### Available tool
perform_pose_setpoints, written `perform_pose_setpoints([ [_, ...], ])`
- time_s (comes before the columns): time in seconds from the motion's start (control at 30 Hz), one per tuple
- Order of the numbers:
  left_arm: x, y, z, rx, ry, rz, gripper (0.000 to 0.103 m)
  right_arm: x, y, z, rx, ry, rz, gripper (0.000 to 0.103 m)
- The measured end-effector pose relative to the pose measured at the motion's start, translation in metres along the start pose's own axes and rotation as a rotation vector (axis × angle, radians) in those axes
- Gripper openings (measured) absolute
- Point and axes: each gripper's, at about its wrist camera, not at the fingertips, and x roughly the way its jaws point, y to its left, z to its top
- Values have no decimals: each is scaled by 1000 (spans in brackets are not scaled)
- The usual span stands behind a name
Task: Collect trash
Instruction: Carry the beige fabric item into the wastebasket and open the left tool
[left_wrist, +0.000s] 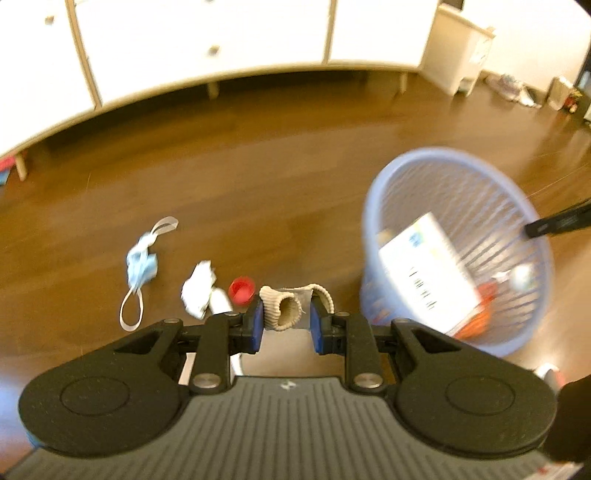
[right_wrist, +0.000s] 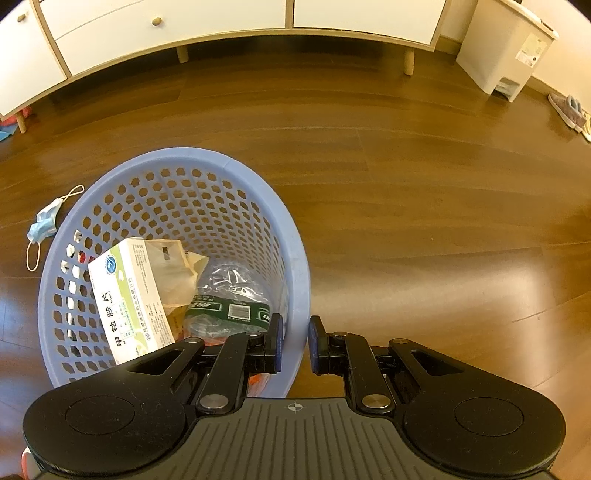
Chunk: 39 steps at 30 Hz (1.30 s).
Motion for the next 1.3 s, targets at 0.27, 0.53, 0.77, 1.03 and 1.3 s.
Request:
perform_pose_setpoints([
  [0.27, -32, -38, 22, 22, -55, -89, 21, -2, -1, 0, -4, -6, 2, 10],
  [0.53, -19, -62, 29, 71, -41, -108, 21, -2, 0, 1, -12, -9, 0, 10],
  [0.77, -9, -76, 35, 105, -37, -120, 21, -2, 1, 1, -14, -10, 0, 10],
  [1.03, 4, -87, 40, 126, -20, -128, 21, -2, 2, 1, -13, -9, 4, 10],
  [1.3, 13, -99, 42, 163, -12, -112, 35, -3, 0, 1, -9, -5, 8, 10],
])
